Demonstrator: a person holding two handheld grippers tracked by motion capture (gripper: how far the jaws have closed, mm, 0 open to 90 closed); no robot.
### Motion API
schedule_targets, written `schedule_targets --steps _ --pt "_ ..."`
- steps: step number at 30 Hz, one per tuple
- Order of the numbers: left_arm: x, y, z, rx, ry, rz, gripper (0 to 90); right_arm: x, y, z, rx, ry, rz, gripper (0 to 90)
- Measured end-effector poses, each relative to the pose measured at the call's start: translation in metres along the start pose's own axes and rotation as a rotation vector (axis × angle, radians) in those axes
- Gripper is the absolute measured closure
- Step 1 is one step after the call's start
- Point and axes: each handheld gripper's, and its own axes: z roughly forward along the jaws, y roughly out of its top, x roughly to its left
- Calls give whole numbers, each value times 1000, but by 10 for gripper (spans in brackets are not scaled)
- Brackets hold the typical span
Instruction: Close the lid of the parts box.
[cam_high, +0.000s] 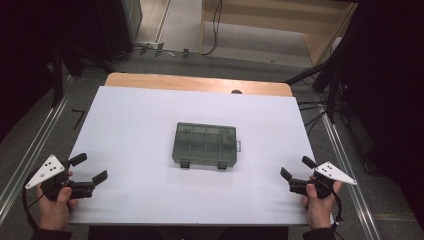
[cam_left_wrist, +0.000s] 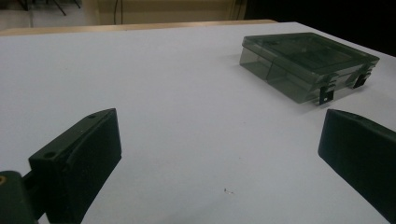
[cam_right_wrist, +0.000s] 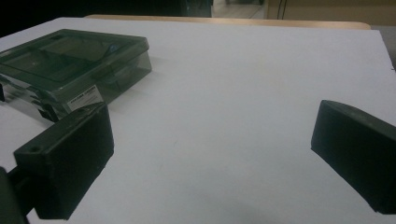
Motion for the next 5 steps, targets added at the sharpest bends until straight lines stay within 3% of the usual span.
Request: schedule_targets --steps 5 --pt "-2 1 1 14 12 22 0 0 0 0 1 -5 2 0"
